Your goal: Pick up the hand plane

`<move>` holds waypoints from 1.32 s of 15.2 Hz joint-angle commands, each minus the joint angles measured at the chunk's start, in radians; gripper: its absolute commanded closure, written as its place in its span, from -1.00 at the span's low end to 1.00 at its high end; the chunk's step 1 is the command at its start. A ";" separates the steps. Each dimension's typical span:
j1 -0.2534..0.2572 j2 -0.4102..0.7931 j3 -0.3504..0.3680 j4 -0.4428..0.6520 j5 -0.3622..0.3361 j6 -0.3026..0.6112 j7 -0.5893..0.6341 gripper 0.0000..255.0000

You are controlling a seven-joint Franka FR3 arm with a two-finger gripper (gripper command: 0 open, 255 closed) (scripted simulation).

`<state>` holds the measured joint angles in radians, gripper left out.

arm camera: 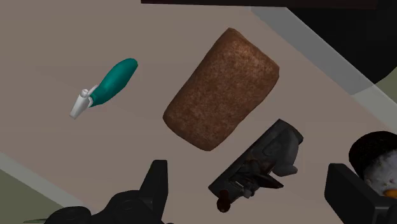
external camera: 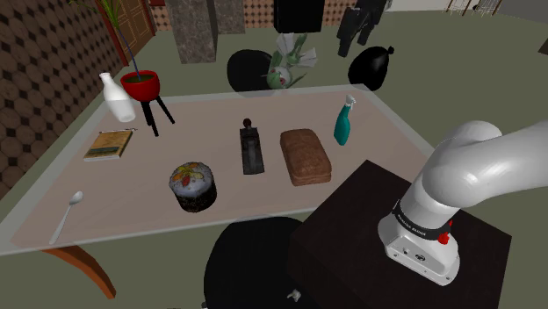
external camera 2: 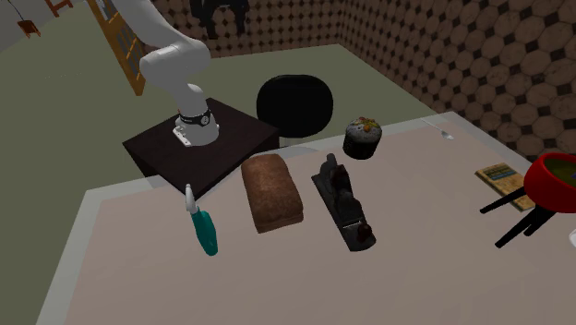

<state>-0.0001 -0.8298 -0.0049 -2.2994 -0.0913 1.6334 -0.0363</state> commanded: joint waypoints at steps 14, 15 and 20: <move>-0.017 0.455 0.101 0.082 0.008 0.248 0.200 -1.00; -0.018 0.494 0.107 0.098 0.005 0.261 0.215 -1.00; -0.021 0.693 0.131 0.192 -0.016 0.315 0.292 -1.00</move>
<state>-0.0223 -0.1732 0.1201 -2.1240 -0.1034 1.9399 0.2361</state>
